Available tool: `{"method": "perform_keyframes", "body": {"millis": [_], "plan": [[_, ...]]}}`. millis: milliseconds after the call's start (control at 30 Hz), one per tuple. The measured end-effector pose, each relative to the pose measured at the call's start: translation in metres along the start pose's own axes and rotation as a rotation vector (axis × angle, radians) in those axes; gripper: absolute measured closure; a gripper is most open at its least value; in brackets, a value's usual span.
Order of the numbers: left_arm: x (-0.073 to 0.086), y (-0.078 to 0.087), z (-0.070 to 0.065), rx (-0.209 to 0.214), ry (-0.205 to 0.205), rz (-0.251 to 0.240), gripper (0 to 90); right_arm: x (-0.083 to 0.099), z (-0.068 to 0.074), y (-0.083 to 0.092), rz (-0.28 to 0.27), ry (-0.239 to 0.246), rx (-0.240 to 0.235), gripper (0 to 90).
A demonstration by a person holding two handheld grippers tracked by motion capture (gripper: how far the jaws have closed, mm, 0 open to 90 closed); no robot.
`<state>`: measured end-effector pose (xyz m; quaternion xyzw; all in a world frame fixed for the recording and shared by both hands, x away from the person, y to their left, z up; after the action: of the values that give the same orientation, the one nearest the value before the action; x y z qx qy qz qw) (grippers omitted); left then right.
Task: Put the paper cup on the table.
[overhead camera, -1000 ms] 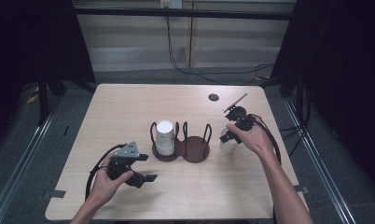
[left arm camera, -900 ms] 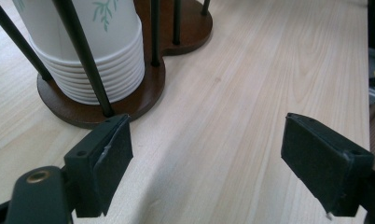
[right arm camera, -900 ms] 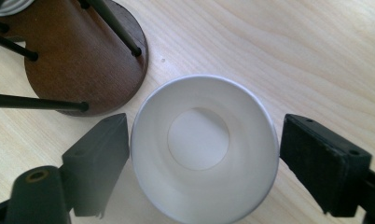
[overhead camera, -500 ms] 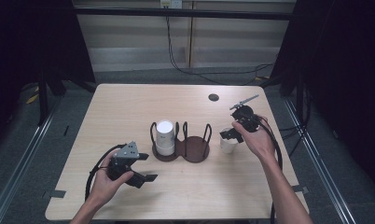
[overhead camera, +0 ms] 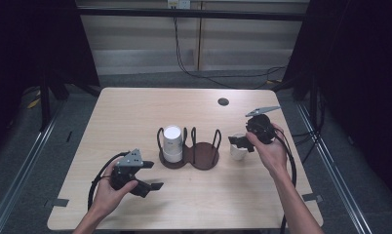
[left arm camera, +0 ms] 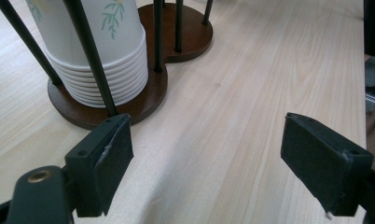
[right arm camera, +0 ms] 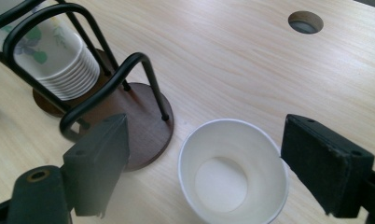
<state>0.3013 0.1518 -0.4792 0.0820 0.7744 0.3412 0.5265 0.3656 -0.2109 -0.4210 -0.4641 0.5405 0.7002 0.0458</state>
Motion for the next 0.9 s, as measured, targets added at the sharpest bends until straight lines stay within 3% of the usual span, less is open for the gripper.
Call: {"method": "perform_keyframes", "body": {"millis": [133,167,200,267,500,600,700,833,900], "plan": [[0.0,0.001,0.001,-0.014,0.013,-0.014,16.8,0.004,0.009,0.006,-0.036,0.008,0.003,15.4],[0.0,0.001,0.001,-0.018,0.013,-0.016,16.8,0.006,0.013,0.009,-0.052,0.003,-0.03,15.3],[0.0,0.001,0.002,-0.023,0.012,-0.015,16.8,0.007,0.014,0.009,-0.06,0.0,-0.033,15.3],[0.0,0.002,0.002,-0.024,0.016,-0.013,16.8,0.013,0.017,0.011,-0.084,-0.006,-0.014,14.7],[0.002,0.003,-0.003,-0.015,0.015,-0.006,16.8,0.027,0.031,0.018,-0.164,-0.001,-0.017,14.7],[0.001,0.006,-0.002,-0.018,0.015,-0.014,16.8,0.033,0.039,0.023,-0.205,-0.004,0.019,14.7],[0.001,0.008,-0.002,-0.018,0.025,-0.024,16.8,0.04,0.049,0.023,-0.225,0.005,0.002,14.7],[0.003,0.007,-0.004,-0.01,0.032,-0.009,16.8,0.048,0.06,0.024,-0.246,0.011,0.019,14.1],[0.005,0.006,-0.003,-0.017,0.033,0.001,16.8,0.051,0.066,0.025,-0.286,0.003,0.021,13.9]]}}
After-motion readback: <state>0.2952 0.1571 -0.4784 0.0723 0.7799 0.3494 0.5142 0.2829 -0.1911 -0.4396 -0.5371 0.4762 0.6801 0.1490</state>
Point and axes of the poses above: each handheld gripper's, and its own axes: y roughly backward along the jaws, x roughly out of its underside, z roughly to its left, the point moved 4 cm from there along -y, roughly forward along the jaws, and after that the axes turned 7 degrees about y, right-handed, at the moved point
